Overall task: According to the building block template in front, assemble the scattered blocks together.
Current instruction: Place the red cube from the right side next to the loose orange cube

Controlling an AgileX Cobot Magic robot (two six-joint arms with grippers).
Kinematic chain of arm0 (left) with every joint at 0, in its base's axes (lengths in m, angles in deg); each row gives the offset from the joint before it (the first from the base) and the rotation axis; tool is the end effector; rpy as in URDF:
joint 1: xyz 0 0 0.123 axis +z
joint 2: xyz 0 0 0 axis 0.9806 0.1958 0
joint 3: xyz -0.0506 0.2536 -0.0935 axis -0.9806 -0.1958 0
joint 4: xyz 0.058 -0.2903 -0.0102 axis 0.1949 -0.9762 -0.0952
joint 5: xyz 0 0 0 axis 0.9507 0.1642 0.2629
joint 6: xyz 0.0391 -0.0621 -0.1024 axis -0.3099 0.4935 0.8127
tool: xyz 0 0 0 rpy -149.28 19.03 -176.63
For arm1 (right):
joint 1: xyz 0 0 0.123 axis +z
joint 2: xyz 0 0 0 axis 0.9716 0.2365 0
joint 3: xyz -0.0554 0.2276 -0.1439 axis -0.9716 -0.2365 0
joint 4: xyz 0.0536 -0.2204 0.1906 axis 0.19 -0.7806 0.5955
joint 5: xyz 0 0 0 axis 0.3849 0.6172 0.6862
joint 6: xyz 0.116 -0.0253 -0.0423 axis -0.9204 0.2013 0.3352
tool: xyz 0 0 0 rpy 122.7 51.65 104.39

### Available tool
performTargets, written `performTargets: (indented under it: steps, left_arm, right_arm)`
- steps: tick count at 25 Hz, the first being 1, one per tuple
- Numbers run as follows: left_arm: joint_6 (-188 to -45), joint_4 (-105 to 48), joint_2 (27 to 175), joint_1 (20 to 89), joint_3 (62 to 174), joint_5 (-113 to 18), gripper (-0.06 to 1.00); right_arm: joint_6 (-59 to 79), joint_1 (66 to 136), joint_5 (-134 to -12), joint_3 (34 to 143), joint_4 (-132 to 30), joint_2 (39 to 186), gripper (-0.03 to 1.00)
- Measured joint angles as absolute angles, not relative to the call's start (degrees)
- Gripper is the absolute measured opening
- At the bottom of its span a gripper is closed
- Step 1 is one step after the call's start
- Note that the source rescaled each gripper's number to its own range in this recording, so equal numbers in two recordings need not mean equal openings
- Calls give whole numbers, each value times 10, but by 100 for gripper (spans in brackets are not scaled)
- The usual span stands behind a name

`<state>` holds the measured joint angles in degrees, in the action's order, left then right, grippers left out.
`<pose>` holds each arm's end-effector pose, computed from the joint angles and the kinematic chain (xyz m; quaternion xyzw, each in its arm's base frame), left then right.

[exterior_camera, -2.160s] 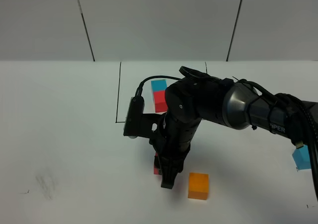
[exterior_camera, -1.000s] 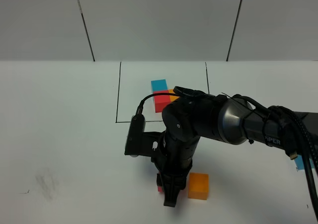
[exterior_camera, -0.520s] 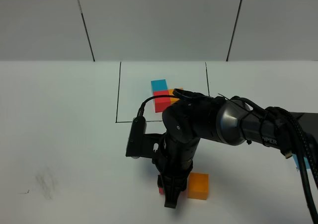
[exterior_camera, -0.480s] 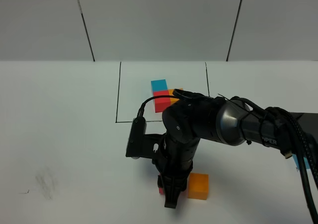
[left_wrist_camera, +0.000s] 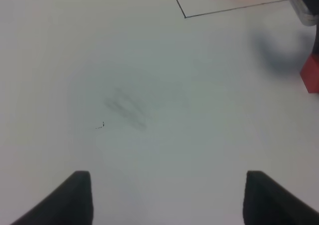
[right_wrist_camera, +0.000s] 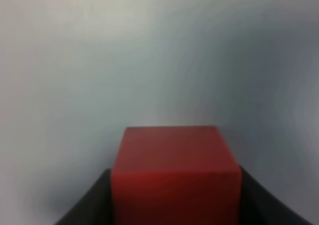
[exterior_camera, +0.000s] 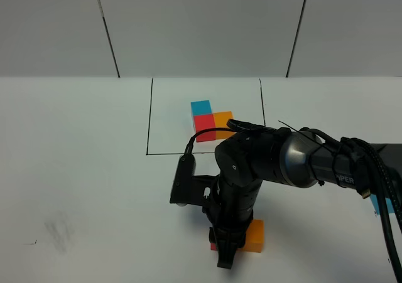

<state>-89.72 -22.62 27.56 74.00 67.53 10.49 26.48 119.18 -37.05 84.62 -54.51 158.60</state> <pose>0.0705 -0.0199 0.2842 0.0904 0.8493 -0.0536 0.5173 0.3088 0.2954 0.0522 -0.6393 0.7659 0.0292 0.0621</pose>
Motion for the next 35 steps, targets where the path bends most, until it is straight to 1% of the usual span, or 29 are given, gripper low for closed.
performTargets:
  steps: [18, 24, 35]
  left_arm:
    - [-897, -226, 276, 740, 675, 105, 53]
    - [-897, -226, 276, 740, 675, 105, 53]
    - [-897, -226, 276, 740, 675, 105, 53]
  right_arm:
    - [267, 1182, -378, 846, -562, 1586, 19]
    - [321, 1182, -377, 846, -563, 1586, 19]
    - [338, 1182, -374, 846, -562, 1586, 19]
